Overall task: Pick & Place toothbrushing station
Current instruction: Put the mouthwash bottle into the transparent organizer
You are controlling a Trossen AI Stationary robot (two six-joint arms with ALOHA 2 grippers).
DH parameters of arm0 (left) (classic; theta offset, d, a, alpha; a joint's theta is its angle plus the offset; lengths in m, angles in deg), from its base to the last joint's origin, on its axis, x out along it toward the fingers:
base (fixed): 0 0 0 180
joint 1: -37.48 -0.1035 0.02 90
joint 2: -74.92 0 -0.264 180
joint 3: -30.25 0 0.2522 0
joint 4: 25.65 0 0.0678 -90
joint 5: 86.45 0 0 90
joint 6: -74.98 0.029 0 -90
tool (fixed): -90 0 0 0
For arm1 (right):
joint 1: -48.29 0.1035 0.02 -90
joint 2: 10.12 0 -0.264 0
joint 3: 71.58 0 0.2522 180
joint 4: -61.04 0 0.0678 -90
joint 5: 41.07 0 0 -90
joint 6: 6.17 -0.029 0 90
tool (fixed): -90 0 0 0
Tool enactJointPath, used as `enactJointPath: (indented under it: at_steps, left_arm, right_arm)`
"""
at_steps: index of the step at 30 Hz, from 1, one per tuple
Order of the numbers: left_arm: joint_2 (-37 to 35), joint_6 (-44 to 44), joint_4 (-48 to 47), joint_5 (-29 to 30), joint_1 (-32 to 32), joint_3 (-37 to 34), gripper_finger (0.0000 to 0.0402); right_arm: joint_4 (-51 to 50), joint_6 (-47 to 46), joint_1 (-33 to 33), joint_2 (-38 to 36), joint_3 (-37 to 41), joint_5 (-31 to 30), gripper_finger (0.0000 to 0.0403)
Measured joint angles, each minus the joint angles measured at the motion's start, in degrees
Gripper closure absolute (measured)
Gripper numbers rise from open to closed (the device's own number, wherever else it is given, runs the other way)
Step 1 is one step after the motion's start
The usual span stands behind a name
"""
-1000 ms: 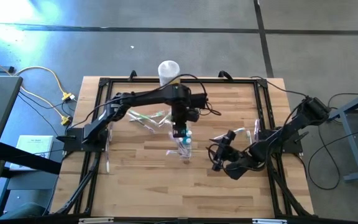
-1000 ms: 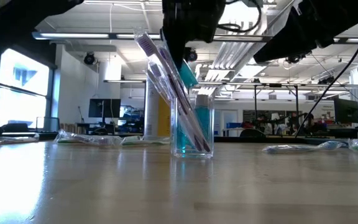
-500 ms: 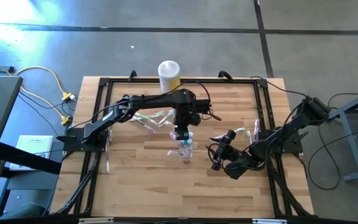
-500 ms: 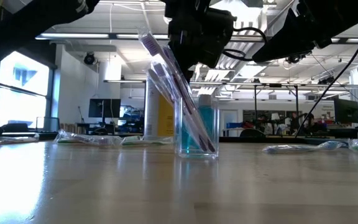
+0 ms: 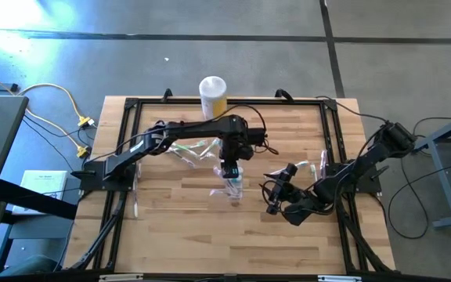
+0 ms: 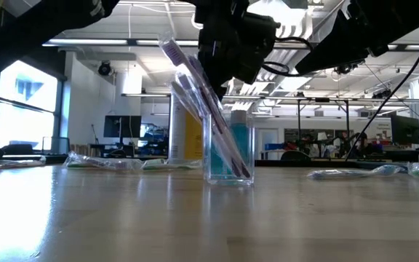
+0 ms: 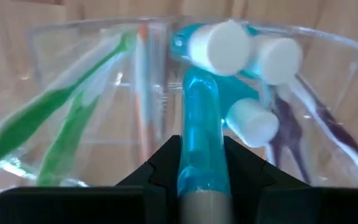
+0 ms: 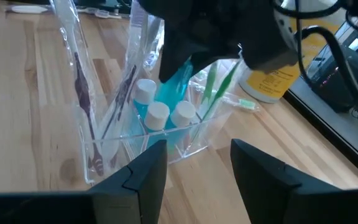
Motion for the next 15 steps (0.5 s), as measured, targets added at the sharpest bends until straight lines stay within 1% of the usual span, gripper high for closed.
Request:
enactJointPath:
  at_steps: [3,6,11,15]
  left_arm:
    - [-0.07,2.01,-0.05,-1.85,0.81,0.00,0.0313]
    - [-0.07,3.96,-0.04,-1.89,1.73,0.00,0.0304]
    - [-0.07,4.52,0.15,-1.77,1.94,0.00,0.0304]
    - [-0.07,4.54,2.94,-1.22,1.87,0.00,0.0298]
  right_arm:
    - [-0.15,0.00,0.00,0.00,0.00,0.00,0.0233]
    - [-0.31,0.00,0.00,0.00,0.00,0.00,0.0233]
    - [-0.32,0.00,0.00,0.02,0.00,0.03,0.0233]
    - [-0.34,0.00,0.00,0.02,0.00,0.07,0.0233]
